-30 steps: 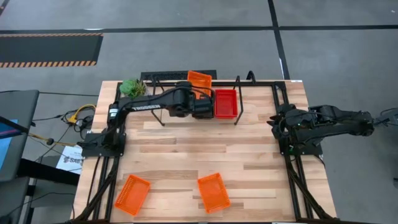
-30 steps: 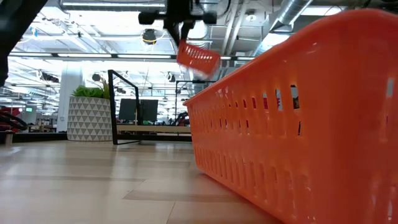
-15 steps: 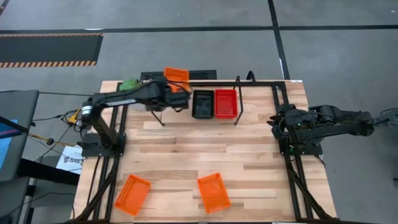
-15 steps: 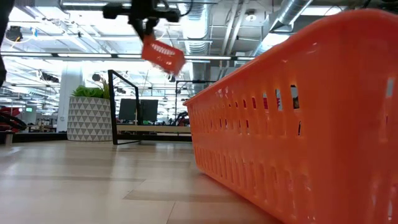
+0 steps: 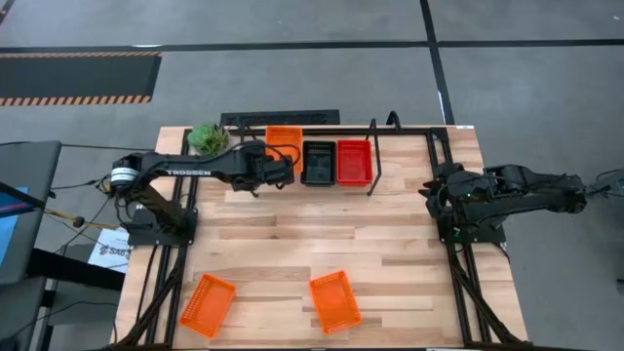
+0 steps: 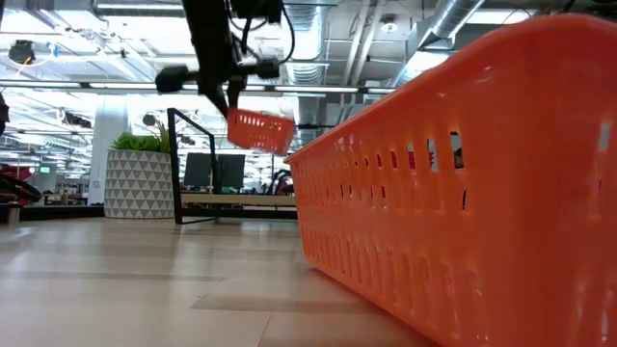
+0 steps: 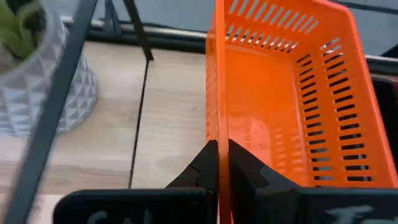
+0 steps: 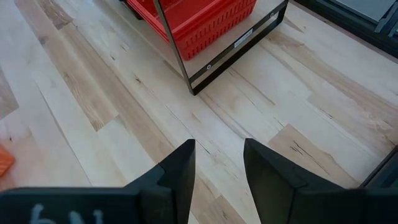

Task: Stack baskets on shelf by color
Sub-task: Put the top right orange bin on the shelf, then stack the left orange bin on top of the orange bin on the shelf

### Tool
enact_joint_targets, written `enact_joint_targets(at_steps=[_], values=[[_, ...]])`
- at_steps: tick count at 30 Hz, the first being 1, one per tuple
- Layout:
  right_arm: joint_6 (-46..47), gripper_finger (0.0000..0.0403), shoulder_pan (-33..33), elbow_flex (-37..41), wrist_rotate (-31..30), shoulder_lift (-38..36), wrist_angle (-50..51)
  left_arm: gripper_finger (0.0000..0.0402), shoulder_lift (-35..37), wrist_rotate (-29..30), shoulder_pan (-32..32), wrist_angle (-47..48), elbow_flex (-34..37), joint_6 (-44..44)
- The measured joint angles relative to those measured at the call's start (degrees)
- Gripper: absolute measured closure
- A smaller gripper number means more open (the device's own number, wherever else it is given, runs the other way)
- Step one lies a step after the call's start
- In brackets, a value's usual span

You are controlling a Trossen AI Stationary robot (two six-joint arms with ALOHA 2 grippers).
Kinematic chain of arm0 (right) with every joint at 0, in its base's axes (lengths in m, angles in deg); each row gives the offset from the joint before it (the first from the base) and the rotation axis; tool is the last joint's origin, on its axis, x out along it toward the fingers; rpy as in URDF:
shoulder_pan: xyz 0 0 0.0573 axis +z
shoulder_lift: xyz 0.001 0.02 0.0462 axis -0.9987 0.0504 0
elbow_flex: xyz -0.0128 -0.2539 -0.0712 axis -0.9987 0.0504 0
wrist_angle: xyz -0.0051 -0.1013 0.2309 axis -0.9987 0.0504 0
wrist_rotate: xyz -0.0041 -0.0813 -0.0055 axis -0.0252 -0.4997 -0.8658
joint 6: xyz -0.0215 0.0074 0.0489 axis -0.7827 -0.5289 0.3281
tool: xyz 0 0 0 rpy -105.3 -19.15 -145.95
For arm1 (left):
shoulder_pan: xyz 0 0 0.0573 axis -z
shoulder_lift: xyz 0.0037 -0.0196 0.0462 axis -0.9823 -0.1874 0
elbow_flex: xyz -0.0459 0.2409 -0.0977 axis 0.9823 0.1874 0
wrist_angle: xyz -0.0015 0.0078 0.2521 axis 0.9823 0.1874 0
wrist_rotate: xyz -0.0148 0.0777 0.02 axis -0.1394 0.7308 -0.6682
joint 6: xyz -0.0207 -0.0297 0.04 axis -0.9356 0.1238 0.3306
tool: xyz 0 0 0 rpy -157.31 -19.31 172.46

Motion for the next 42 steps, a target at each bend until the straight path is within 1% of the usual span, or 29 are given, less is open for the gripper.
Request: enact_joint_targets(at_steps=[4, 10, 17, 24, 28, 36, 42], values=[[0.0, 0.0243, 0.0, 0.0, 0.0, 0.0, 0.0, 0.0400, 0.0, -0.9, -1.0, -1.6, 3.2, -1.9], [0.0, 0.0243, 0.0, 0.0, 0.0, 0.0, 0.0, 0.0400, 0.0, -3.2, -1.9, -9.2, 7.0, 0.5], [-0.1, 0.0243, 0.0, 0.0, 0.0, 0.0, 0.0, 0.0400, 0.2, -1.4, -2.1, -10.5, 7.9, -0.2], [-0.1, 0.0243, 0.0, 0.0, 0.0, 0.0, 0.0, 0.0397, 0.1, -2.2, -2.1, -10.7, 8.0, 1.9], [-0.1, 0.0243, 0.0, 0.0, 0.0, 0.0, 0.0, 0.0381, 0.1, -2.9, -2.1, -10.7, 8.0, 2.3], [-0.1, 0.0243, 0.0, 0.0, 0.0, 0.0, 0.0, 0.0334, 0.1, -3.2, -2.1, -10.8, 8.0, 3.0], [-0.1, 0.0243, 0.0, 0.0, 0.0, 0.0, 0.0, 0.0318, 0.0, -3.3, -2.1, -10.8, 8.0, 3.9]])
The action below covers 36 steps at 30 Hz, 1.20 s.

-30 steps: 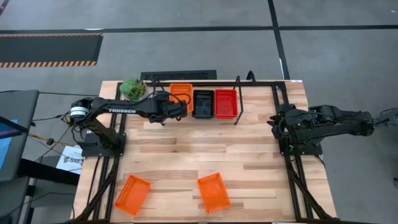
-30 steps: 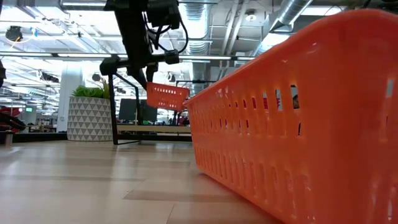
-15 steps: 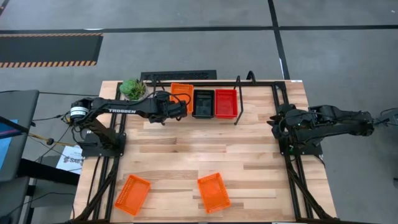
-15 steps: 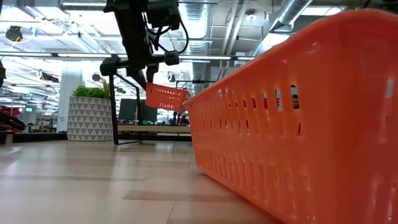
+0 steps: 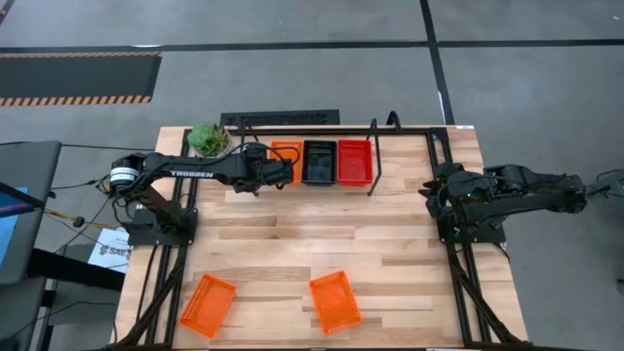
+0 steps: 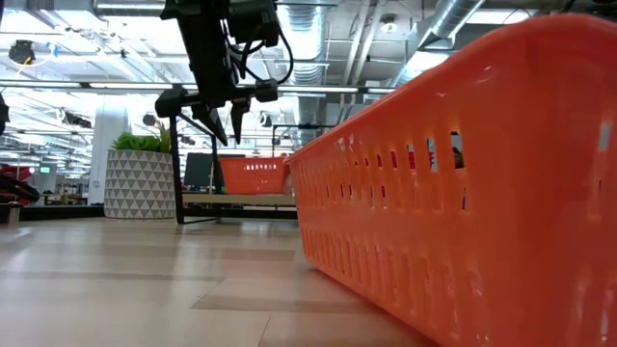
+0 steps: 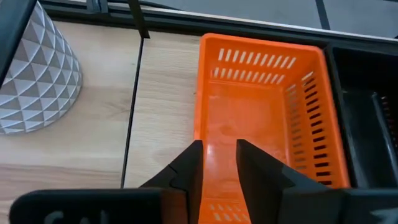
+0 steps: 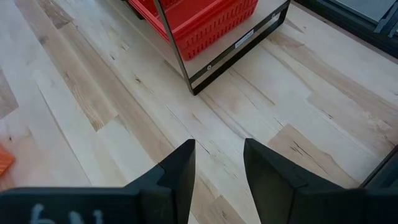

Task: Stack baskets on shelf by color
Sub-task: Stack the left orange bin on top of the orange bin on the shelf

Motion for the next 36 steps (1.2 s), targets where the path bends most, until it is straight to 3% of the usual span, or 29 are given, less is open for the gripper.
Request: enact_joint_targets(at_steps=[4, 8, 14, 27, 36], values=[[0.0, 0.0243, 0.0, 0.0, 0.0, 0.0, 0.0, 0.0317, 0.5, -0.6, 0.1, -1.7, 0.0, -2.2], [0.0, 0.0243, 0.0, 0.0, 0.0, 0.0, 0.0, 0.0321, 1.3, -1.8, 0.7, -10.3, 0.1, 1.2], [0.0, 0.0243, 0.0, 0.0, 0.0, 0.0, 0.0, 0.0384, 0.7, -5.3, 1.5, -23.0, 0.0, 6.6], [0.0, 0.0243, 0.0, 0.0, 0.0, 0.0, 0.0, 0.0400, 1.3, -3.8, 1.9, -14.9, -0.8, 3.4], [0.0, 0.0243, 0.0, 0.0, 0.0, 0.0, 0.0, 0.0401, 6.8, 2.3, 4.4, -9.9, -0.7, 1.3]])
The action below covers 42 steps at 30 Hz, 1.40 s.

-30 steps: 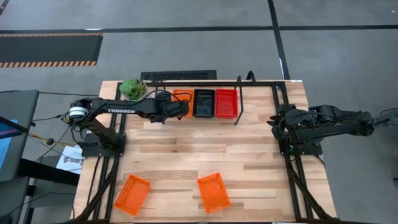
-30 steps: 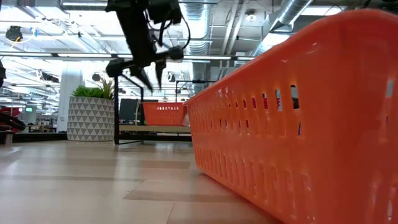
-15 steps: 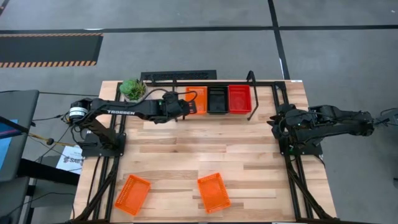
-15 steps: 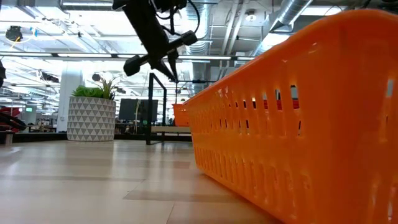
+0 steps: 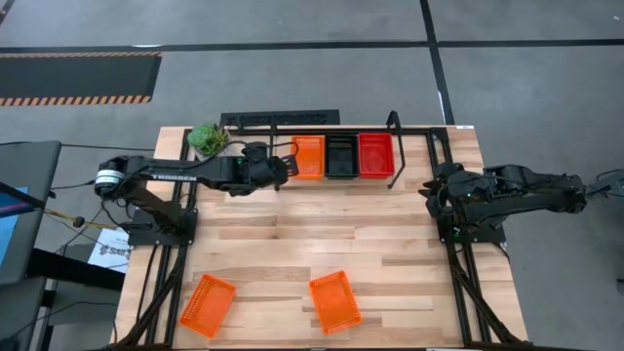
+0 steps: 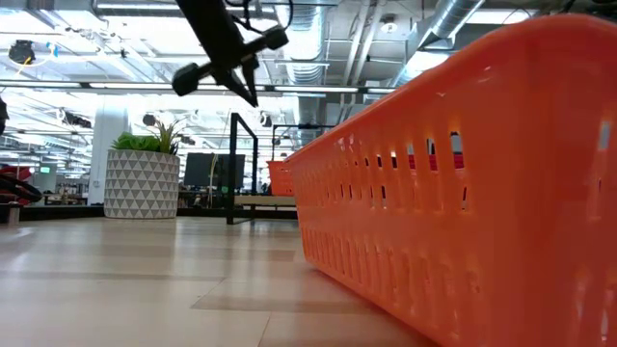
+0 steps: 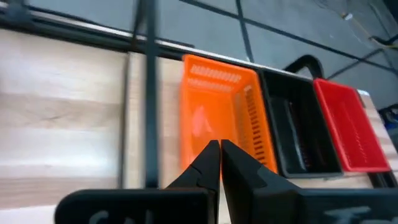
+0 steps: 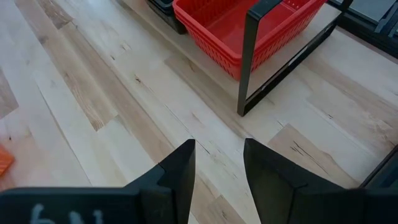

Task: Stack baskets on shelf by color
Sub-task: Stack the left orange bin on top of the orange bin on the shelf

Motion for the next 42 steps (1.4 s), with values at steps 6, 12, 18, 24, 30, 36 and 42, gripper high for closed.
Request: enact_joint_targets(at_steps=[6, 12, 18, 24, 30, 36, 42], values=[[0.0, 0.0243, 0.0, 0.0, 0.0, 0.0, 0.0, 0.0401, 3.0, -6.7, 3.0, -3.7, 0.0, 3.4], [0.0, 0.0243, 0.0, 0.0, 0.0, 0.0, 0.0, 0.0401, 2.7, -27.2, 9.6, -13.9, -0.1, 11.3], [0.0, 0.0243, 0.0, 0.0, 0.0, 0.0, 0.0, 0.0402, 2.6, -37.3, 19.1, -11.9, -0.1, 12.1], [0.0, 0.0243, 0.0, 0.0, 0.0, 0.0, 0.0, 0.0387, 2.6, -37.9, 28.2, -1.1, -0.1, 8.2], [0.0, 0.0243, 0.0, 0.0, 0.0, 0.0, 0.0, 0.0331, 2.6, -38.4, 34.5, 4.7, 0.0, 5.3], [0.0, 0.0243, 0.0, 0.0, 0.0, 0.0, 0.0, 0.0262, 2.6, -41.4, 38.0, 12.1, 0.0, 2.5], [0.0, 0.0243, 0.0, 0.0, 0.0, 0.0, 0.0, 0.0215, 2.6, -47.9, 42.2, 20.4, 0.0, -13.4]])
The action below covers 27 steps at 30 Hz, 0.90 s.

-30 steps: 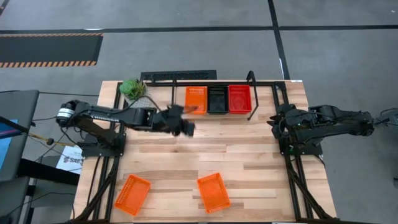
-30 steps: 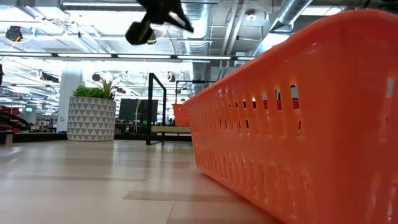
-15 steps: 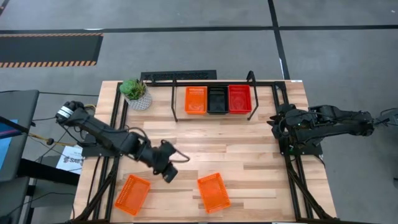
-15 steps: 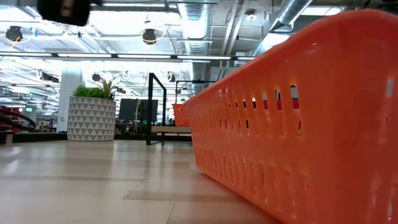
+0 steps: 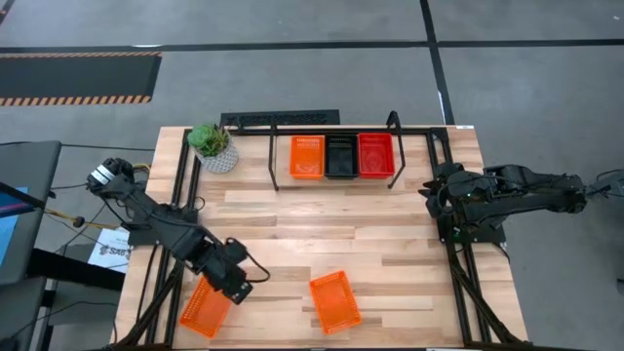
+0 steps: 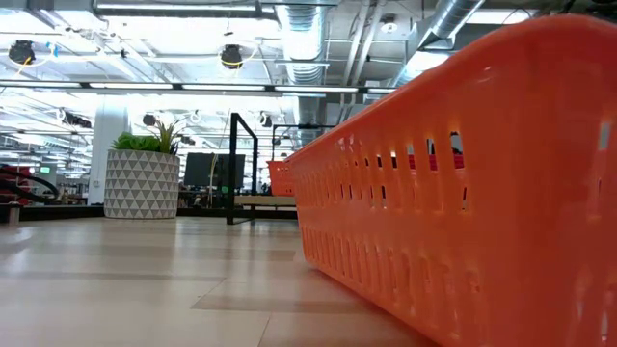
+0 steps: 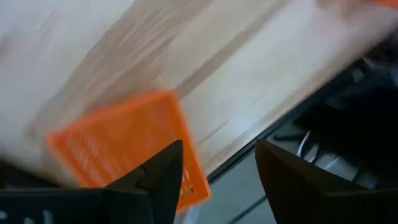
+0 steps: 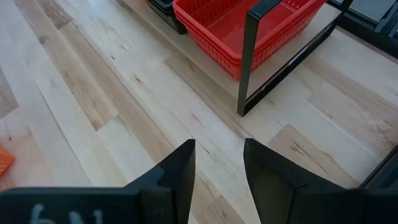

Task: Stack baskets on shelf by color
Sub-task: Stack the left orange bin on top of the orange bin on the shelf

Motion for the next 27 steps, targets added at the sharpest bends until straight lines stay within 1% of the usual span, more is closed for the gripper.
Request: enact_joint_targets(at_steps=[4, 7, 9, 11, 15, 18, 21, 27], values=[[0.0, 0.0243, 0.0, 0.0, 0.0, 0.0, 0.0, 0.0208, 0.0, -0.4, 3.8, 2.2, 0.0, -17.4], [0.0, 0.0243, 0.0, 0.0, 0.0, 0.0, 0.0, 0.0209, 0.0, 1.7, 7.1, 2.7, 0.0, -30.2], [0.0, 0.0243, 0.0, 0.0, 0.0, 0.0, 0.0, 0.0211, 0.0, 4.2, 9.4, 3.2, 0.0, -36.4], [0.0, 0.0243, 0.0, 0.0, 0.0, 0.0, 0.0, 0.0214, 0.0, 6.1, 11.1, 3.4, 0.1, -40.5], [0.0, 0.0243, 0.0, 0.0, 0.0, 0.0, 0.0, 0.0224, 0.0, 4.9, 12.0, 3.9, 0.1, -41.2], [0.0, 0.0243, 0.0, 0.0, 0.0, 0.0, 0.0, 0.0235, -0.8, 5.3, 12.0, 6.3, 0.1, -41.2], [0.0, 0.0243, 0.0, 0.0, 0.0, 0.0, 0.0, 0.0248, -2.7, 5.1, 12.0, 8.2, 0.1, -40.6], [0.0, 0.0243, 0.0, 0.0, 0.0, 0.0, 0.0, 0.0283, -8.3, 5.1, 11.9, 7.9, 0.1, -35.6]])
